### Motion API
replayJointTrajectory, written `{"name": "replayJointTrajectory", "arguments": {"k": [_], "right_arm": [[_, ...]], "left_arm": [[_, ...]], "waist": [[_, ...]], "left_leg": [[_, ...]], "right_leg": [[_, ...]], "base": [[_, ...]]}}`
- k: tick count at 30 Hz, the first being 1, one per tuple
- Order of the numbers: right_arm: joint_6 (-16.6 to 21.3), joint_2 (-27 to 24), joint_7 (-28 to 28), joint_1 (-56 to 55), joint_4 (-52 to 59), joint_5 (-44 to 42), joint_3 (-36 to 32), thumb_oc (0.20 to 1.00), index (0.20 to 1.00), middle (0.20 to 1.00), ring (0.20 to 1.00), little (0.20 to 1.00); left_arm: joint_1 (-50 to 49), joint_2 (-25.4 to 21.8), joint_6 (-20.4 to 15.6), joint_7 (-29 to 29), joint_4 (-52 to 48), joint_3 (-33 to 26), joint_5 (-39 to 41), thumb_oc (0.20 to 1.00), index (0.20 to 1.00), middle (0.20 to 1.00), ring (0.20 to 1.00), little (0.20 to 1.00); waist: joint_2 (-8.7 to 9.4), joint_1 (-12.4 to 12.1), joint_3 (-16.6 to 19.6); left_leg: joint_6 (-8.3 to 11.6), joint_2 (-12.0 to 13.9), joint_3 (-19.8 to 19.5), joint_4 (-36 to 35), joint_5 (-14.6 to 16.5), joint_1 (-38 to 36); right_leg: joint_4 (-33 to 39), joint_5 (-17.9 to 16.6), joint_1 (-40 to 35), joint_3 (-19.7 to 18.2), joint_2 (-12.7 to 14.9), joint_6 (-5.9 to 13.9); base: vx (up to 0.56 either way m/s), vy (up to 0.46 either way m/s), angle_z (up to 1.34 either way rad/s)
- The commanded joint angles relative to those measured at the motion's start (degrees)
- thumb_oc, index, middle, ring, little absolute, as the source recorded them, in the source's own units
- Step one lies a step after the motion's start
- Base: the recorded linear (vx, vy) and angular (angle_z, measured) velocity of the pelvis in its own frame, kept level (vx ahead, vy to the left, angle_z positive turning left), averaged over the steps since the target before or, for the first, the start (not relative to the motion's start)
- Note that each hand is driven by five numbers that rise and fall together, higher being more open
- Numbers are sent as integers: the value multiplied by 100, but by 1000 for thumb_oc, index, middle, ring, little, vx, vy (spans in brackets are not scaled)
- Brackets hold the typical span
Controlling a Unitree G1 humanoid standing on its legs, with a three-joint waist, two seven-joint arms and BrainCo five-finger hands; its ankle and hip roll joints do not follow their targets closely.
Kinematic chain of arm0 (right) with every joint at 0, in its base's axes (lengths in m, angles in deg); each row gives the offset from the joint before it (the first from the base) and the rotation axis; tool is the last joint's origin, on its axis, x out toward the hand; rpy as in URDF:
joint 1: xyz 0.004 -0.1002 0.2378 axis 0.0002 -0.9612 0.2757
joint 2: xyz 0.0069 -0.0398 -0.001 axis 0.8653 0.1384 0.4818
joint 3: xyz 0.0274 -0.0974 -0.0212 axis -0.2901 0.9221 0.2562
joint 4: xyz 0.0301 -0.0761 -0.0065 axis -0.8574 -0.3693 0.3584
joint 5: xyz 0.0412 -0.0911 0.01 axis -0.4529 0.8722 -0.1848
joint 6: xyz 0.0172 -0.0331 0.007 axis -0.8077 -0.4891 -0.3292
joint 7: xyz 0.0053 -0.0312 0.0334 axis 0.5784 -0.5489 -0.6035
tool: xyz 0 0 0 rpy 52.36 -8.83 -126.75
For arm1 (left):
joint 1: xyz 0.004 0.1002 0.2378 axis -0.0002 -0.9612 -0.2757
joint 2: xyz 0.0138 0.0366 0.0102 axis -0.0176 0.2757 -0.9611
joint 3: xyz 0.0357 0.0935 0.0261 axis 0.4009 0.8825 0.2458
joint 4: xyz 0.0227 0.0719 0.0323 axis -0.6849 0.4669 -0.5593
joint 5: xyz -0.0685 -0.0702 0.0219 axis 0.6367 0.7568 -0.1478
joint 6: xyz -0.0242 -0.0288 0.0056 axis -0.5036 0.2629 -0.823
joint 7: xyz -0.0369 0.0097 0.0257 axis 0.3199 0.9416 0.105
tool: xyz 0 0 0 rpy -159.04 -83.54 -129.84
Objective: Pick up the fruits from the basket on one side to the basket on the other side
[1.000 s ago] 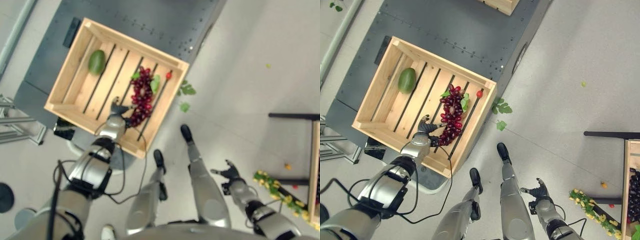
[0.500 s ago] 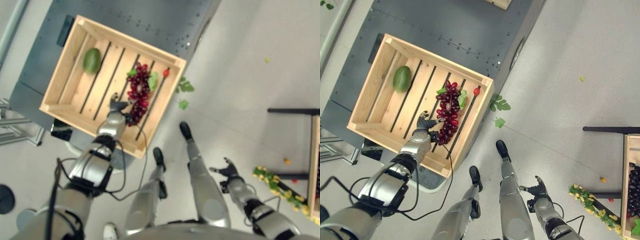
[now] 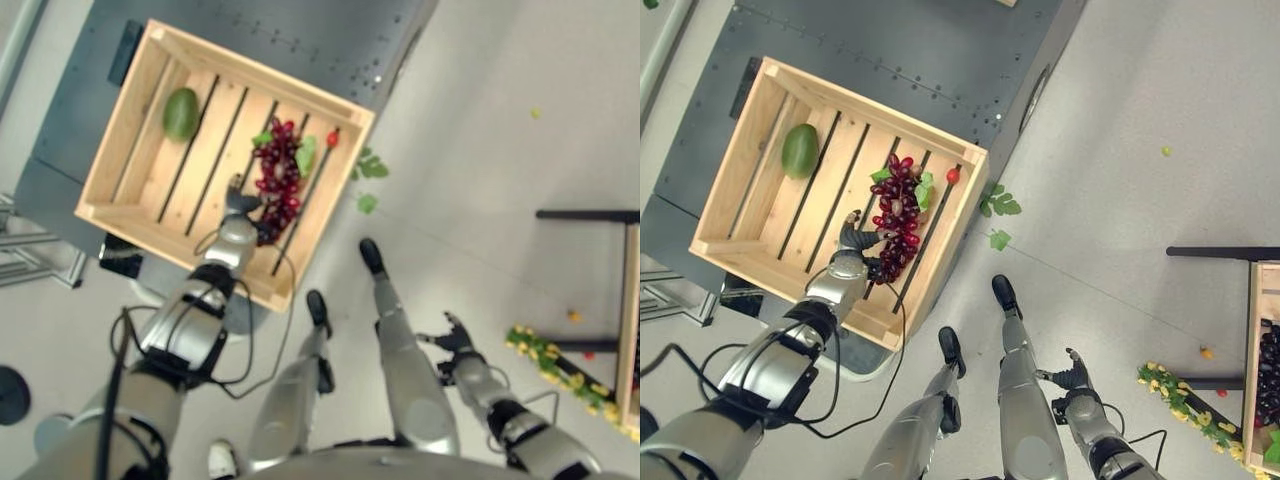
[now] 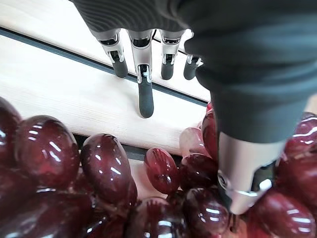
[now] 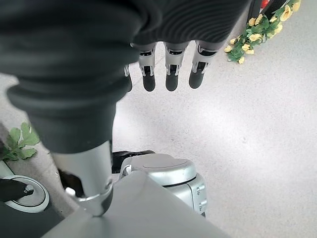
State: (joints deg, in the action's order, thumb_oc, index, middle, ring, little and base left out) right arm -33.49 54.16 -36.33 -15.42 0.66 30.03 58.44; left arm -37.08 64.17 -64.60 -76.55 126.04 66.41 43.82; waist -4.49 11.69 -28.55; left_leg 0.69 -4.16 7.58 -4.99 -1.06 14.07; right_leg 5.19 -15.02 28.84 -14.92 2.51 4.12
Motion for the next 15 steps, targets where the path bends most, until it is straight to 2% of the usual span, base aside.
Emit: {"name": "replayJointTrajectory", "arguments": {"k": [1, 10, 15], "right_arm": [[105, -135, 82, -79, 127, -172, 159, 1000, 1000, 1000, 1000, 1000], [135, -174, 127, -153, 243, -169, 107, 1000, 1000, 1000, 1000, 1000], [154, -169, 136, -179, 243, -159, 91, 1000, 1000, 1000, 1000, 1000]], "left_arm": [[716, 1152, -72, 572, -146, 264, -99, 1000, 1000, 1000, 1000, 1000], [630, 1345, -129, 611, -416, 381, -9, 1000, 1000, 1000, 1000, 1000], [581, 1304, -159, 610, -565, 435, -152, 1000, 1000, 1000, 1000, 1000]], "waist": [[76, 301, -124], [31, 347, -124], [23, 335, -124]], "left_leg": [[223, 100, -281, 7, -303, 610], [215, 87, -230, 10, -271, 584], [214, 93, -211, 10, -260, 575]], "right_leg": [[-121, 441, -13, 265, -436, 248], [-138, 454, -15, 206, -461, 235], [-133, 443, -15, 178, -478, 237]], "base": [[14, 1, -5], [1, 0, -1], [0, 0, 0]]}}
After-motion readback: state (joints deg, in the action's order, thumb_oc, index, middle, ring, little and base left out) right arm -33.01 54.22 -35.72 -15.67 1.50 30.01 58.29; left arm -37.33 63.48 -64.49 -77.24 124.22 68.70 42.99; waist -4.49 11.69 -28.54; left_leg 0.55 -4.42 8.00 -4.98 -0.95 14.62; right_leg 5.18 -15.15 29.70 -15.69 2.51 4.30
